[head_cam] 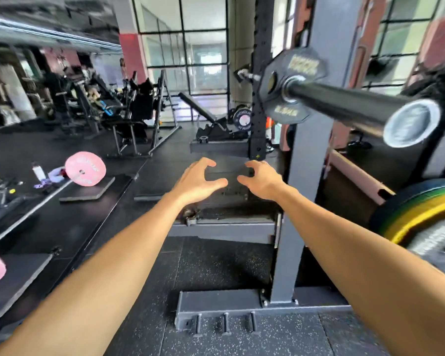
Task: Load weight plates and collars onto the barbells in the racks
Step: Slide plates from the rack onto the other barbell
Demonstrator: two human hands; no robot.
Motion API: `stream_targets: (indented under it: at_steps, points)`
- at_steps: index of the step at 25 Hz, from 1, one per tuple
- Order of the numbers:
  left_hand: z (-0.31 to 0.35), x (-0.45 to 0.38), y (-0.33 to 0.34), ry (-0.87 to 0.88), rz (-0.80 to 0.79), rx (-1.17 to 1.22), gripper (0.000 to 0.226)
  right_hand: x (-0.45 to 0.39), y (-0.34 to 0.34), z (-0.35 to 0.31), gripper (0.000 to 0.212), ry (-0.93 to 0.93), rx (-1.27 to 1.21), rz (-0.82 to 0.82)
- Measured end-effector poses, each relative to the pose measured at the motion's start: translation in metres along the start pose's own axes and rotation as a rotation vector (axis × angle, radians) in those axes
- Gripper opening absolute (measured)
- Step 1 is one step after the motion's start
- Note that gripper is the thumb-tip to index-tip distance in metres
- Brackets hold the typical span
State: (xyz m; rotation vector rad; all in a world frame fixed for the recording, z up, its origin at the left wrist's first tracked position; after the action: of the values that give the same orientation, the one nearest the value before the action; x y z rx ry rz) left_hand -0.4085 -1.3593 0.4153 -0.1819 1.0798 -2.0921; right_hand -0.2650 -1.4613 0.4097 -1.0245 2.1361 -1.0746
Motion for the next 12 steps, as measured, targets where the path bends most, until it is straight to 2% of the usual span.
stream_targets:
  at_steps: [3, 6, 9, 11, 12]
  points:
    - [0.070, 0.003, 0.006, 0.096, -0.003, 0.014, 0.061, 0.023, -0.066, 0.022, 0.060, 0.015, 0.003, 0.091]
    - [0.125, 0.003, 0.017, 0.146, 0.001, 0.018, 0.060, 0.042, -0.113, 0.051, 0.055, 0.035, 0.027, 0.116]
    - [0.173, 0.001, 0.029, 0.146, 0.030, 0.031, 0.061, 0.057, -0.158, 0.088, 0.017, 0.059, -0.037, 0.155]
    - [0.198, -0.001, 0.032, 0.163, 0.065, 0.015, 0.058, 0.059, -0.184, 0.100, 0.028, 0.021, 0.001, 0.160]
    - [0.209, -0.003, 0.031, 0.186, 0.086, 0.014, 0.052, 0.059, -0.194, 0.104, 0.042, -0.005, 0.028, 0.154]
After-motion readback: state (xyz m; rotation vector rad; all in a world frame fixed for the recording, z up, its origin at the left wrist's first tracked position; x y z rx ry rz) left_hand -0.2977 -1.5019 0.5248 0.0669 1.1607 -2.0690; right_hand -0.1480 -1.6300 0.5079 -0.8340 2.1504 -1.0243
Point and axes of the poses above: each hand's wrist, its own x-axis away from the middle knuckle, its own y-axis out of the palm, z = x × y, the point moved 10 cm from there along -x, towards the middle knuckle, and after that the axes turned 1 degree about -z, right-handed, at the moved point
